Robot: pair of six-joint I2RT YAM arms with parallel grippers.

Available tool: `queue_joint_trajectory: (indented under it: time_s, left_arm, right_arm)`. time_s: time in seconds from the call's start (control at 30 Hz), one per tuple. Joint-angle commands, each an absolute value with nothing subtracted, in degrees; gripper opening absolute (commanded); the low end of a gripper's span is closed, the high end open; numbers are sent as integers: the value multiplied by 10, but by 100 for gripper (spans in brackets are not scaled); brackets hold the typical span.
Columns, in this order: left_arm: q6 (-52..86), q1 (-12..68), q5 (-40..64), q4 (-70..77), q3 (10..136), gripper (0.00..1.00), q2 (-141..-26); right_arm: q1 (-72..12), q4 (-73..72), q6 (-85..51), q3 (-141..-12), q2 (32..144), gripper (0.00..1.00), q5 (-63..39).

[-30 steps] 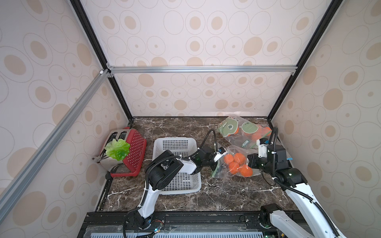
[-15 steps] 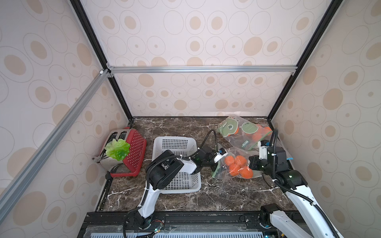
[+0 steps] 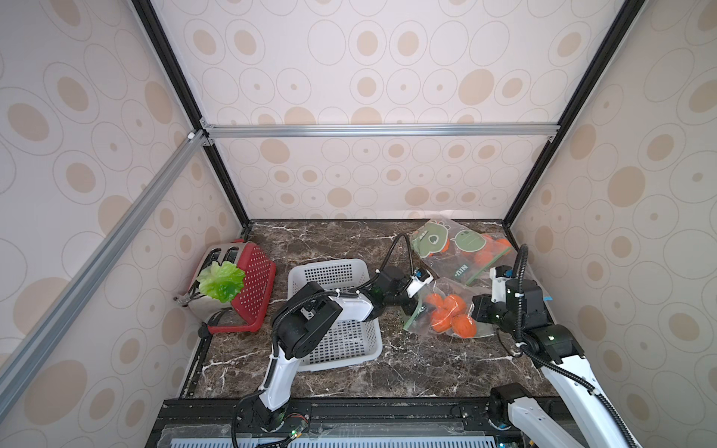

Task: Open the zip-top bag and take out the orange
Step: Pick up the orange from the zipper food storage bag.

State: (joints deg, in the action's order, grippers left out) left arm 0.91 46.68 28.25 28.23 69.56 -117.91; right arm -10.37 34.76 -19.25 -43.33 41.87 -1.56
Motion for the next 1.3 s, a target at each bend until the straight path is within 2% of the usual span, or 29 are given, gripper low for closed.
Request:
queue_joint_trajectory:
  time_s: [0.0,0.23,0.43,0.73,1.27]
  left_arm:
    - [60,469,275,255,736,99,-1195]
    - [82,479,263,257,755,99,-1242]
    - [105,481,202,206,802,99,-1272]
    - [153,484,246,235,813,99,-1283]
    - [139,497,209,231,858,98,-1347]
  right_arm:
    - [-101,344,-197,-430,415,0,-11]
    - [-101,337,-199,-421,422,0,-19]
    - [-101,330,-202,-412,423,0,-26]
    - [-101,325,-201,-404,426,0,-30]
    - [-101,312,-201,-394,439,0,-34]
